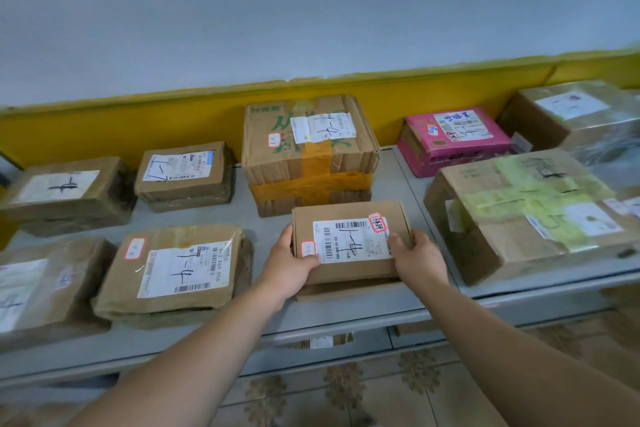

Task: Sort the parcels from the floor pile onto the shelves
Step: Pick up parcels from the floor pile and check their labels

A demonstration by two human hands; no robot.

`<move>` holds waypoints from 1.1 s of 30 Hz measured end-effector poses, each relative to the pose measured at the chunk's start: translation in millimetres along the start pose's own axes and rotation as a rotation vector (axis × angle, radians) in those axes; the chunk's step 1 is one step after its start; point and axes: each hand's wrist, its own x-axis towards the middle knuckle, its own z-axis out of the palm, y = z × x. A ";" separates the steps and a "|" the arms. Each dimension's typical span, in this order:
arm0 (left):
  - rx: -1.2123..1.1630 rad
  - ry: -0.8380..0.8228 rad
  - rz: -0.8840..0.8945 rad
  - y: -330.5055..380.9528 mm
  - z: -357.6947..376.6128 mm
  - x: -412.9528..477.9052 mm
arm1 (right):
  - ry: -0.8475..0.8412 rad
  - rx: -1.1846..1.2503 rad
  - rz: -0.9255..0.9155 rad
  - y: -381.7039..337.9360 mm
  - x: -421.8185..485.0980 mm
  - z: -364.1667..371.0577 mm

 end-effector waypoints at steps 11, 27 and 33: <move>-0.030 0.080 0.034 13.3 -15.0 -5.0 | -0.008 0.217 -0.126 -21.8 -3.2 -7.1; -0.307 0.333 0.104 13.4 -146.8 -30.1 | -0.201 0.398 -0.461 -138.0 -61.0 43.1; -0.308 0.519 0.133 -12.3 -234.9 -13.9 | -0.204 0.317 -0.531 -208.6 -89.0 111.6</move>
